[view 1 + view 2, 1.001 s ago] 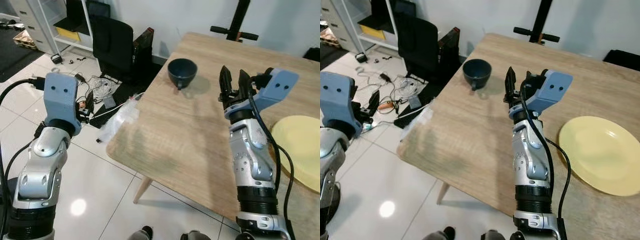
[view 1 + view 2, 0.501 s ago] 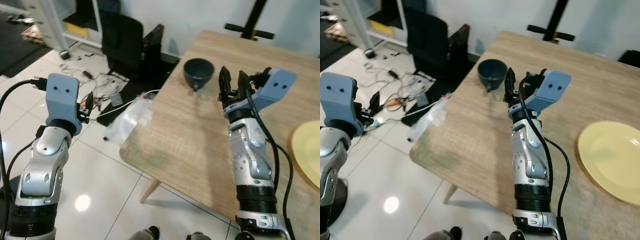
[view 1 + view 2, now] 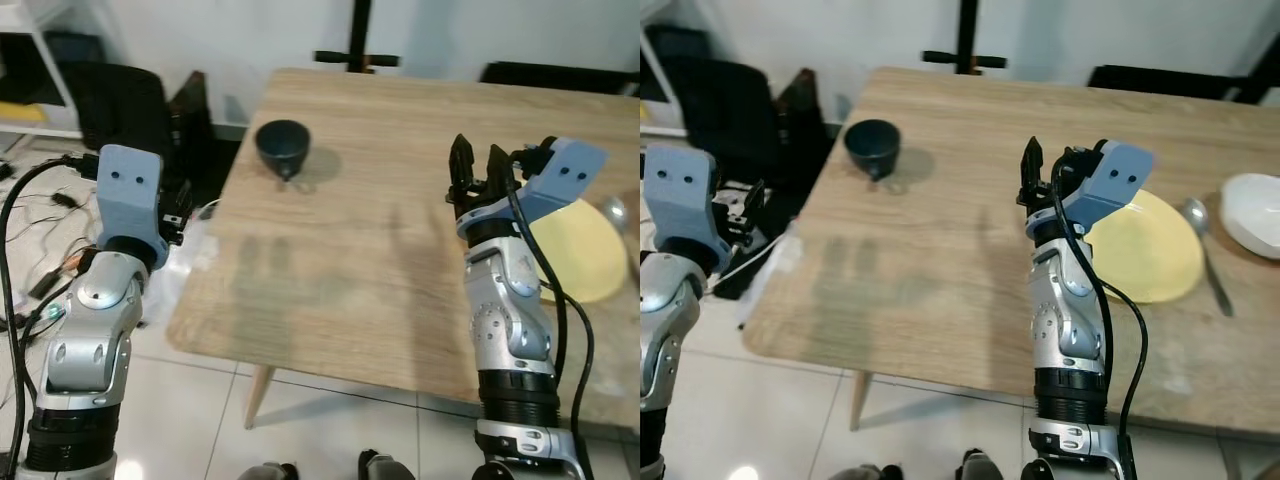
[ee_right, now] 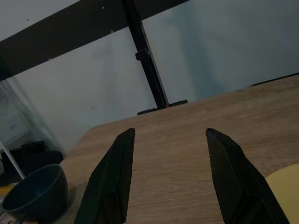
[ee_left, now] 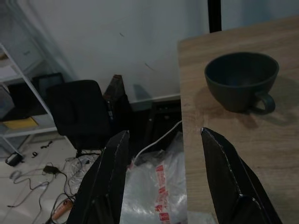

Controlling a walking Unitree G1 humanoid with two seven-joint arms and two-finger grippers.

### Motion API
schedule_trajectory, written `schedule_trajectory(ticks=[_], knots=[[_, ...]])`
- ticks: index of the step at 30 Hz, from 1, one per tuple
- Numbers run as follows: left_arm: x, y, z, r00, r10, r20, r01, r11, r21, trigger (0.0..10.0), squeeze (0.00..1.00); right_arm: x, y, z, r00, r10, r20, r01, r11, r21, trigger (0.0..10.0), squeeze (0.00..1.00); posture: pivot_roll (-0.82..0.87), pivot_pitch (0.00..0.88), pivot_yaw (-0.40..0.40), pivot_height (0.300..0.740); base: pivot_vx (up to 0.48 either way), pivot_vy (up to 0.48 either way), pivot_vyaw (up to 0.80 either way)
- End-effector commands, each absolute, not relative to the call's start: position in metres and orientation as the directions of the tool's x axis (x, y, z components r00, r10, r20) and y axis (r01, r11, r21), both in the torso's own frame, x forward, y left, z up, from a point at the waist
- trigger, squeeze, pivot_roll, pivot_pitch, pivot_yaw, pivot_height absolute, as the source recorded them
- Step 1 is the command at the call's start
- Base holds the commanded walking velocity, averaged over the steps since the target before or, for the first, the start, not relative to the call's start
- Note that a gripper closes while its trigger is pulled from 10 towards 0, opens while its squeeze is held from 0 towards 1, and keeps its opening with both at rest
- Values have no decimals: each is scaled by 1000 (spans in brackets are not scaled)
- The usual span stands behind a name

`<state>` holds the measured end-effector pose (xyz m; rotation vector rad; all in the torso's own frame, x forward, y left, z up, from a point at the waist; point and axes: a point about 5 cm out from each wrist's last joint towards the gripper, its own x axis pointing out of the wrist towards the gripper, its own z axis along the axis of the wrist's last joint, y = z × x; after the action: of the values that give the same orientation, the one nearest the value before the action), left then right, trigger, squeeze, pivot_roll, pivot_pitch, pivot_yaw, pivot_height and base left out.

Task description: Setting the table

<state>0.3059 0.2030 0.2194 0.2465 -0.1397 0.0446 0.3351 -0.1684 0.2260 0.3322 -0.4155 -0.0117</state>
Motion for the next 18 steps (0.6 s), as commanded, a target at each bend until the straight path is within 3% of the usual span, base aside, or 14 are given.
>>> schedule_trajectory(ticks=[1,18], knots=[[307,208,216,989,63,133,-95,962,254,10000,47,335,-163,224,922,-50,384,-82,944,319,10000,0,65,51,70,740,480,0,0],[307,209,215,988,69,135,-103,959,264,10000,35,335,-157,227,914,-3,406,-139,937,320,10000,0,66,53,69,740,480,0,0]])
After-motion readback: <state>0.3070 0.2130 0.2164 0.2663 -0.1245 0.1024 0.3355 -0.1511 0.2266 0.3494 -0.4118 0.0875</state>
